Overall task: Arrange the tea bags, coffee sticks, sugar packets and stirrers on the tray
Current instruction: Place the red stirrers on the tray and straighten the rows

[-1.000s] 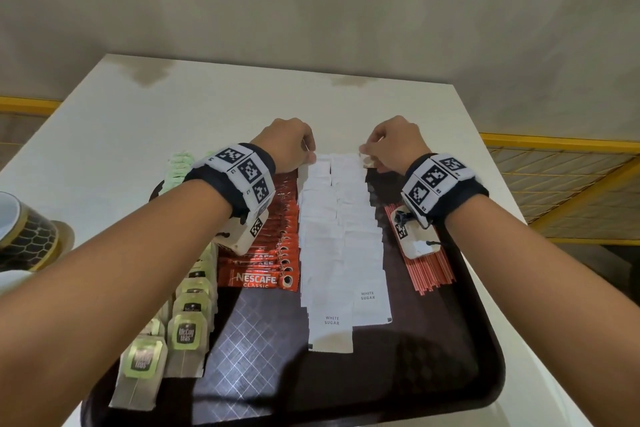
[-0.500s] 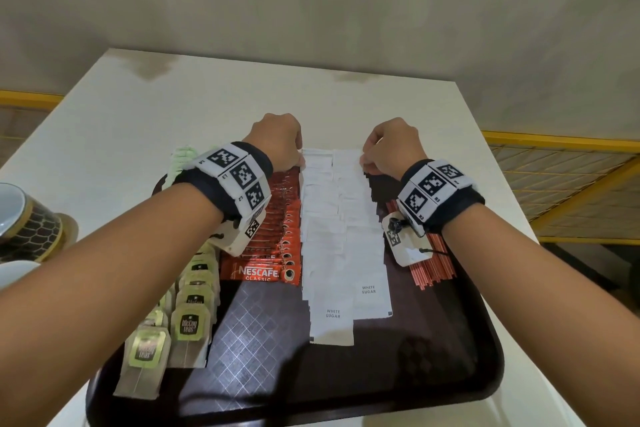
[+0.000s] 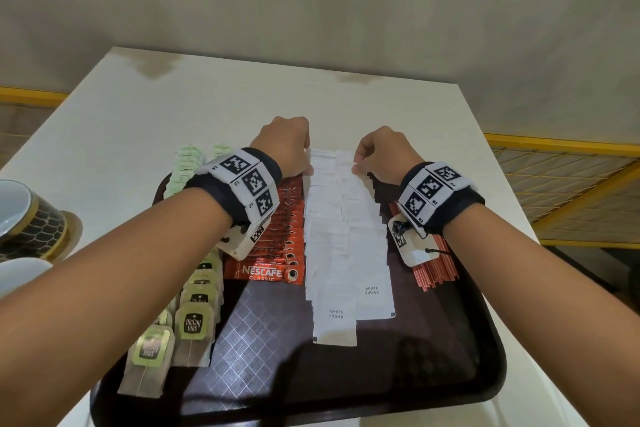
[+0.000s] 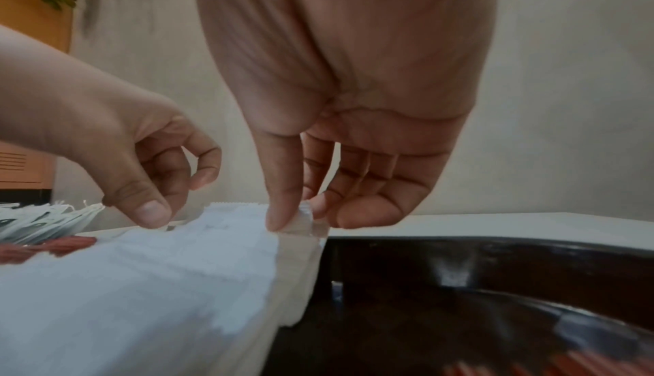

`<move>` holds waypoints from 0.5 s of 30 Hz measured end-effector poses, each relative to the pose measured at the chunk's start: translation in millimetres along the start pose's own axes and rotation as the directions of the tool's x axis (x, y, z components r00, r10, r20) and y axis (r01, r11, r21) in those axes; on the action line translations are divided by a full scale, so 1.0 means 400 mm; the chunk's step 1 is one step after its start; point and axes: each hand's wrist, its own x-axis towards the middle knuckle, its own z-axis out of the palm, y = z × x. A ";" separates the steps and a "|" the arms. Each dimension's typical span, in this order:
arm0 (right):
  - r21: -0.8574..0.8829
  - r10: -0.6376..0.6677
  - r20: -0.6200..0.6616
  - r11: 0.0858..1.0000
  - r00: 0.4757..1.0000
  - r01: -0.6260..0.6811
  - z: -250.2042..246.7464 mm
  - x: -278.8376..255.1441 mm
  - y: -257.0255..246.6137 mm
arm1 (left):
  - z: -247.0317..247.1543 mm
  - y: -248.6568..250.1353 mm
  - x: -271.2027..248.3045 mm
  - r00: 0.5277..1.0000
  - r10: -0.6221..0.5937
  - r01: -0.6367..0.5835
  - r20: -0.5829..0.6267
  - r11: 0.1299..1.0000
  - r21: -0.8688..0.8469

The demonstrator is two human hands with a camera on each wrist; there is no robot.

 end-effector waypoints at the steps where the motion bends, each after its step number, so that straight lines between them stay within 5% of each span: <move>1: -0.007 -0.012 0.003 1.000 1.000 0.012 -0.001 0.000 0.002 | 0.000 -0.001 -0.002 0.999 0.031 -0.031 -0.018 1.000 0.005; 7: -0.040 -0.074 0.003 0.996 0.997 0.074 -0.012 0.005 0.005 | 0.007 0.011 -0.013 0.982 0.183 -0.177 -0.048 0.978 0.114; 15: -0.040 -0.099 0.002 0.994 0.995 0.099 -0.008 0.007 0.004 | 0.007 0.020 -0.004 0.981 0.193 -0.191 0.004 0.967 0.171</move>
